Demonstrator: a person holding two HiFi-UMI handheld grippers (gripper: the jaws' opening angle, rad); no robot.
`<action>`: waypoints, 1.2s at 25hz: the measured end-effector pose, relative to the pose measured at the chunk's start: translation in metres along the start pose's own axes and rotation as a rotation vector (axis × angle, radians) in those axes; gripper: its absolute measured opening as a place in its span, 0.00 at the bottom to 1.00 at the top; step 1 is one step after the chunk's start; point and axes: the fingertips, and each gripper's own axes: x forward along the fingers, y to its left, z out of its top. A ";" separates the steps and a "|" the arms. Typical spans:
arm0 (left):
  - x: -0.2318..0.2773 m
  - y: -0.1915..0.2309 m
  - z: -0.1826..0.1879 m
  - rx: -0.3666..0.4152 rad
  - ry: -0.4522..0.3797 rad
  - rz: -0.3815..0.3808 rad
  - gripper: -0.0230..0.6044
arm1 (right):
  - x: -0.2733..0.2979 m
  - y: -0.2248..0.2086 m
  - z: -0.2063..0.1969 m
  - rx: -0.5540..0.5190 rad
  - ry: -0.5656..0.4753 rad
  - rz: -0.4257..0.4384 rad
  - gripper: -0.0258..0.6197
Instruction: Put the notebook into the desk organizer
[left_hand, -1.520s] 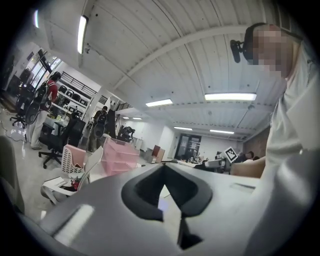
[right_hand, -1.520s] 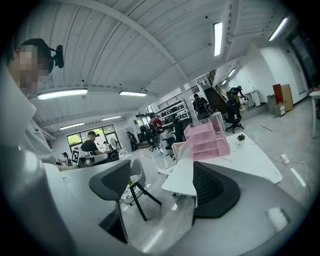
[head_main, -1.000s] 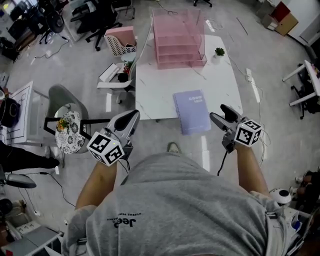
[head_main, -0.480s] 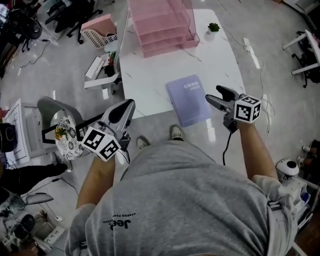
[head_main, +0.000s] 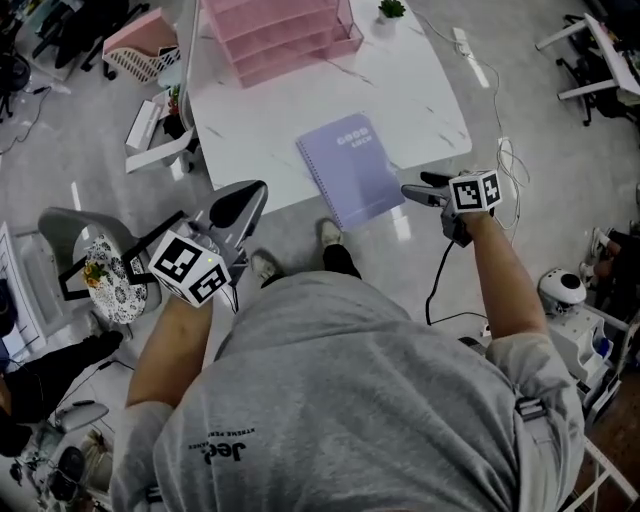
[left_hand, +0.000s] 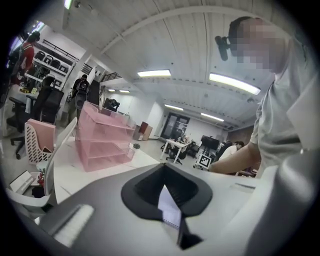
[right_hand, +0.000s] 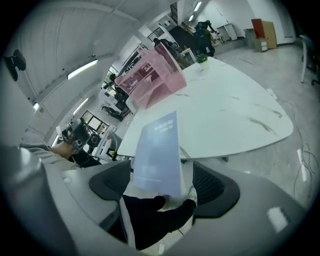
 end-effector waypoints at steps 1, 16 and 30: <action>0.006 -0.001 -0.004 -0.008 0.007 -0.004 0.12 | 0.006 -0.005 -0.006 0.015 0.029 0.019 0.61; 0.045 -0.007 -0.050 -0.053 0.085 0.000 0.12 | 0.098 -0.018 -0.040 0.154 0.207 0.402 0.61; 0.048 0.023 -0.040 -0.036 0.073 0.051 0.12 | 0.132 0.015 -0.043 0.232 0.243 0.552 0.60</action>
